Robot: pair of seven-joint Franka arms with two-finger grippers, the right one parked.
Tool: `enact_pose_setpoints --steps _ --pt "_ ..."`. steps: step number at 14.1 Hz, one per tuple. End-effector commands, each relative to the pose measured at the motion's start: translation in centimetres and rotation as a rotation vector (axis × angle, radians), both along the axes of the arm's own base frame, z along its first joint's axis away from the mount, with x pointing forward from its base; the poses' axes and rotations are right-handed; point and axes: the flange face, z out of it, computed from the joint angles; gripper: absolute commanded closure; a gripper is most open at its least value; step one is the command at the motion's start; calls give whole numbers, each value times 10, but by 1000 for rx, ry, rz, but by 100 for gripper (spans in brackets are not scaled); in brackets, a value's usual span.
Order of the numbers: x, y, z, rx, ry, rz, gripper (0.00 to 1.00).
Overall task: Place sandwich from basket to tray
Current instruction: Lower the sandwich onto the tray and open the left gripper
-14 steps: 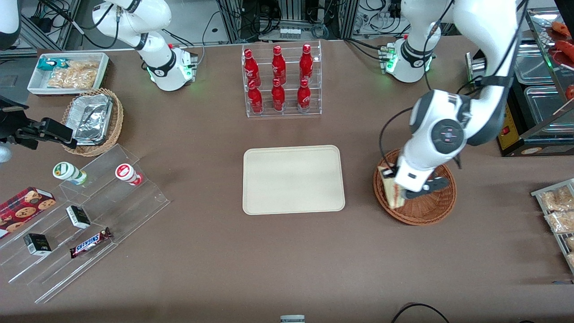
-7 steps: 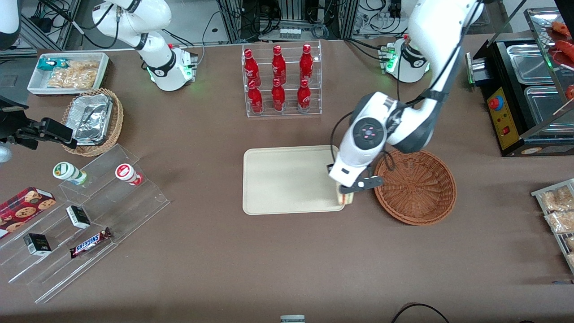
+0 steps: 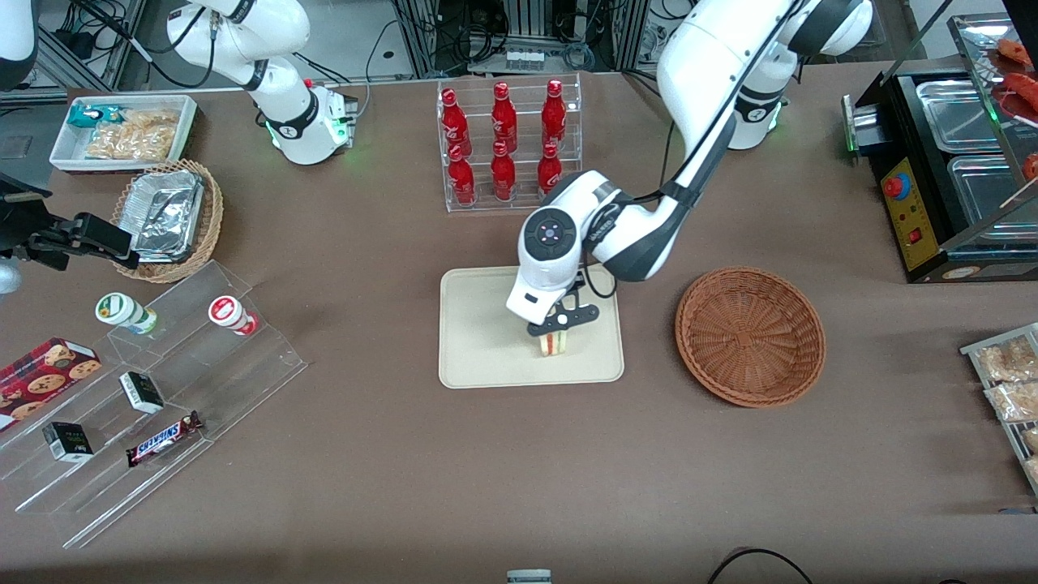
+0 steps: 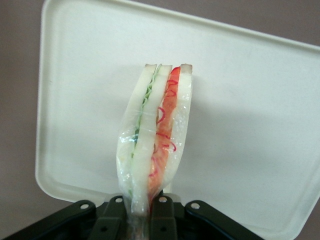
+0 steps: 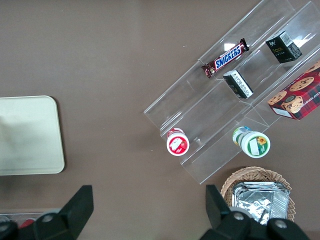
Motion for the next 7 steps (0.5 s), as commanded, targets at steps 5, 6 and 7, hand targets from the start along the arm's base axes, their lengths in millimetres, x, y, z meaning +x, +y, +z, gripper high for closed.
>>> enact_pose_setpoints --steps 5,6,7 --pt "-5 -20 -19 76 -42 -5 96" --pt "-5 -20 -20 74 -38 2 93" --pt "-6 -20 -21 72 -34 8 79"
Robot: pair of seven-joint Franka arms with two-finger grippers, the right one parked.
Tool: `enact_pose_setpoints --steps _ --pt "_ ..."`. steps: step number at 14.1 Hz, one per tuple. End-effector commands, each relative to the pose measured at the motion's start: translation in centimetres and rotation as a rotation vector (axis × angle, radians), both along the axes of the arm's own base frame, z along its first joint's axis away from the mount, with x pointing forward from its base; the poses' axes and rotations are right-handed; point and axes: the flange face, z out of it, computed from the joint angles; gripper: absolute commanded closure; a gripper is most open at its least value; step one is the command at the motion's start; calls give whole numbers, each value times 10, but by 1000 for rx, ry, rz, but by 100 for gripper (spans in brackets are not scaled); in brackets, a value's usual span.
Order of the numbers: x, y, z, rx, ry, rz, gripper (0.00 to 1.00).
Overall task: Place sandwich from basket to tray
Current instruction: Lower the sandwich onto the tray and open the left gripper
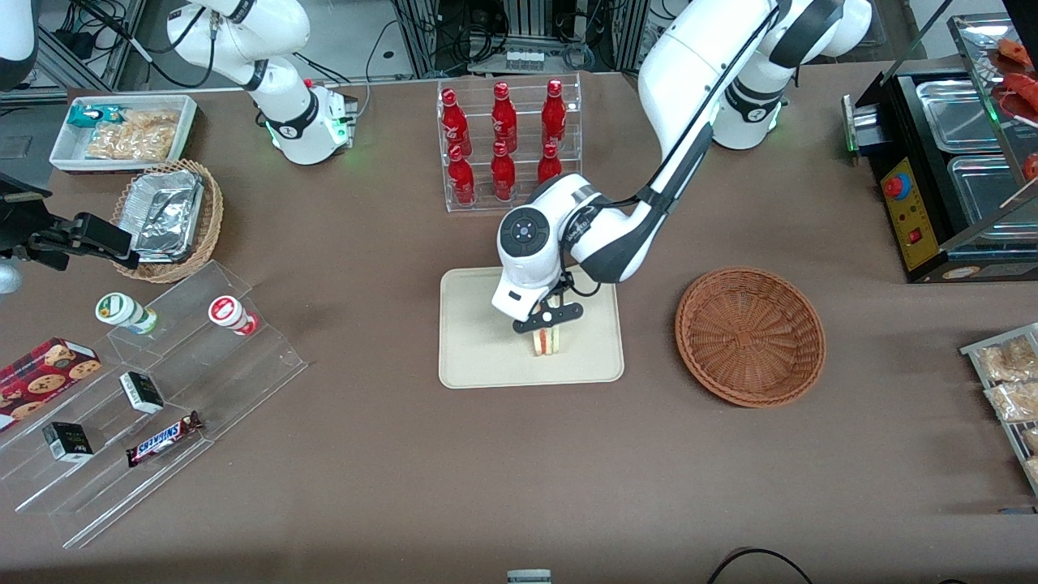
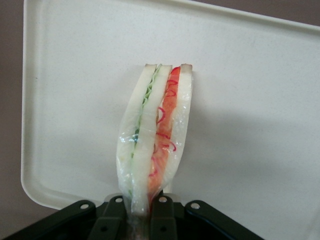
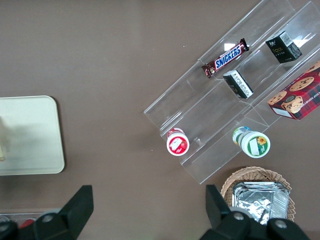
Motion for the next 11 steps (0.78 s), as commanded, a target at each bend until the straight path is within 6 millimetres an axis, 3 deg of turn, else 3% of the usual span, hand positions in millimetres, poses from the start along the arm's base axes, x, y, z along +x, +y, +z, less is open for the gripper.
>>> enact_pose_setpoints --steps 1,2,7,11 --pt "5 -5 3 13 -9 30 7" --pt "5 -4 4 10 -7 42 0" --pt "15 -2 41 -16 -53 52 0" --pt "39 29 80 6 -79 59 0"
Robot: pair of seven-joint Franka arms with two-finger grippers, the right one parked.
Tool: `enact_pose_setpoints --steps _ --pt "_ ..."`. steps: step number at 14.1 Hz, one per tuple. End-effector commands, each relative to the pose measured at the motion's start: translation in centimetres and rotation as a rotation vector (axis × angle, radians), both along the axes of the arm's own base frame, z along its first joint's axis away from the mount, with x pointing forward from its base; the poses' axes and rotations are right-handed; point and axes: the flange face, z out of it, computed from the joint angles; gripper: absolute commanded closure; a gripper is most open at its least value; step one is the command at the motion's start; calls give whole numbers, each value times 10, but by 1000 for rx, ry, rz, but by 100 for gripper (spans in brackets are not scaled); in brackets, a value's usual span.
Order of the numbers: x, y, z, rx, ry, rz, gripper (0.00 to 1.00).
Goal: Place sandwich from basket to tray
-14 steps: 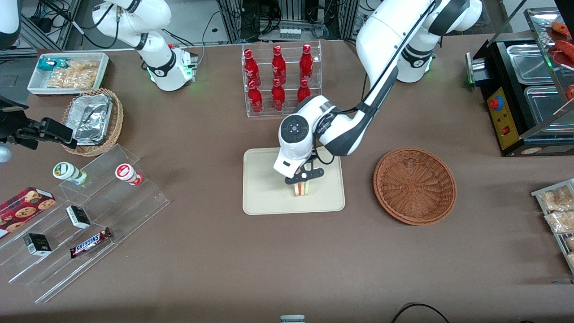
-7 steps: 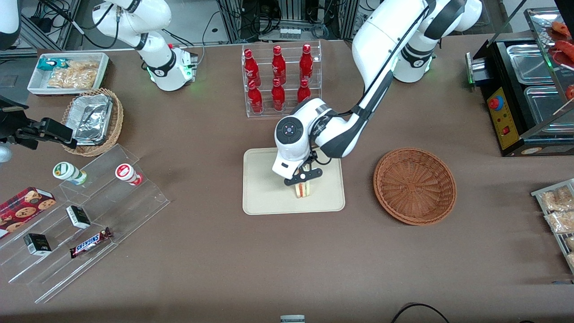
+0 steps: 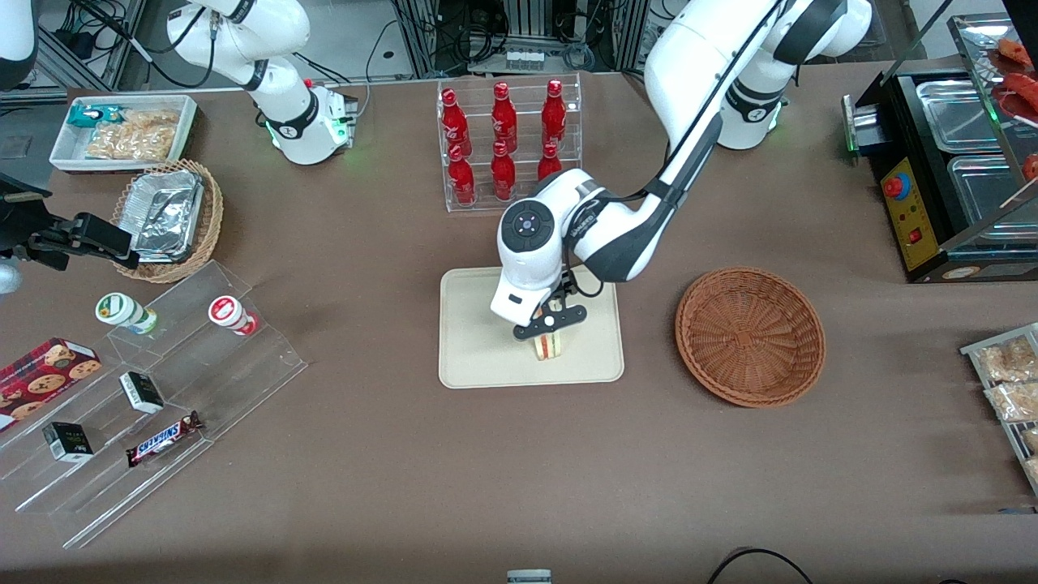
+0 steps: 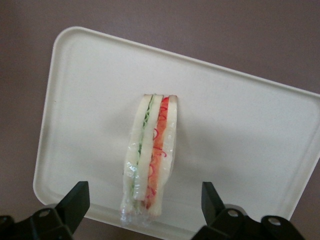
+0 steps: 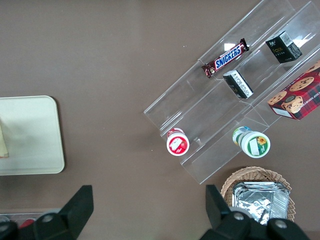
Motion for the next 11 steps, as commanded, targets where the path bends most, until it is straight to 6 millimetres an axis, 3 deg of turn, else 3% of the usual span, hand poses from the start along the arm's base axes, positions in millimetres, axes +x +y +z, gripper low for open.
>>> enact_pose_setpoints --steps 1,3,5,8,11 --pt "13 28 30 45 -15 -28 0" --pt "34 74 58 84 9 29 0" --pt "44 103 68 88 30 17 0" --pt "60 176 73 107 72 32 0" --pt "61 243 95 101 93 -40 0"
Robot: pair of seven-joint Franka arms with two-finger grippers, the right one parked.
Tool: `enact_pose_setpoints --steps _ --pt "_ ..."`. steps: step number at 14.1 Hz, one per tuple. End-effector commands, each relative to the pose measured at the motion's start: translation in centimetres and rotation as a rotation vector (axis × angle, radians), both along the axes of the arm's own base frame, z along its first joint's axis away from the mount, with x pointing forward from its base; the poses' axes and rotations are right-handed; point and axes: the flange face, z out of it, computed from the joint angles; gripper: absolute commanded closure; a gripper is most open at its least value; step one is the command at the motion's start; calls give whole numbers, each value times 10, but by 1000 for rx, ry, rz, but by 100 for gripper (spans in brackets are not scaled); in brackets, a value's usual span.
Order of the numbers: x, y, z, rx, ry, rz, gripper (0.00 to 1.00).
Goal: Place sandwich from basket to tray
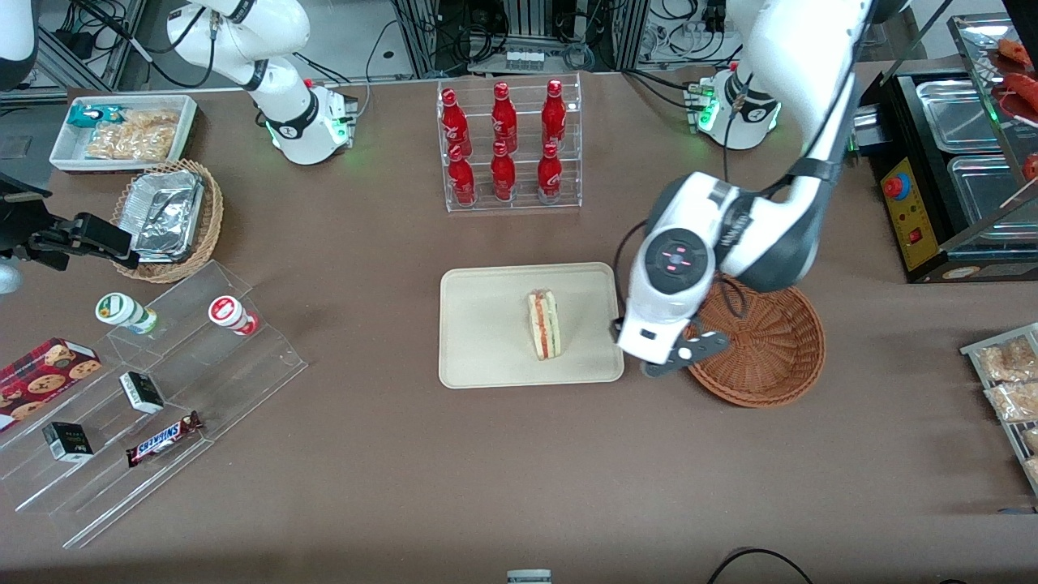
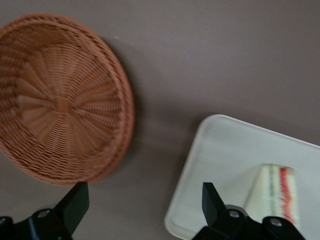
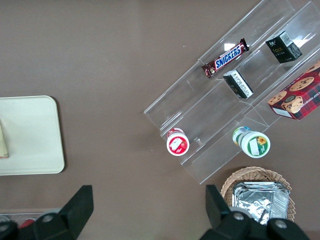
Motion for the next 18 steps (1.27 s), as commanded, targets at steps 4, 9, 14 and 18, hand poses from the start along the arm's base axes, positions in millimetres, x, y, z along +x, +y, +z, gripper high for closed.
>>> enact_pose_setpoints --steps 4,9,14,18 --pt "-29 108 55 -60 30 -154 0" --pt "-59 188 106 -142 85 -272 0" --pt "-82 229 174 -153 79 -370 0" --pt "-92 233 224 -130 23 -367 0"
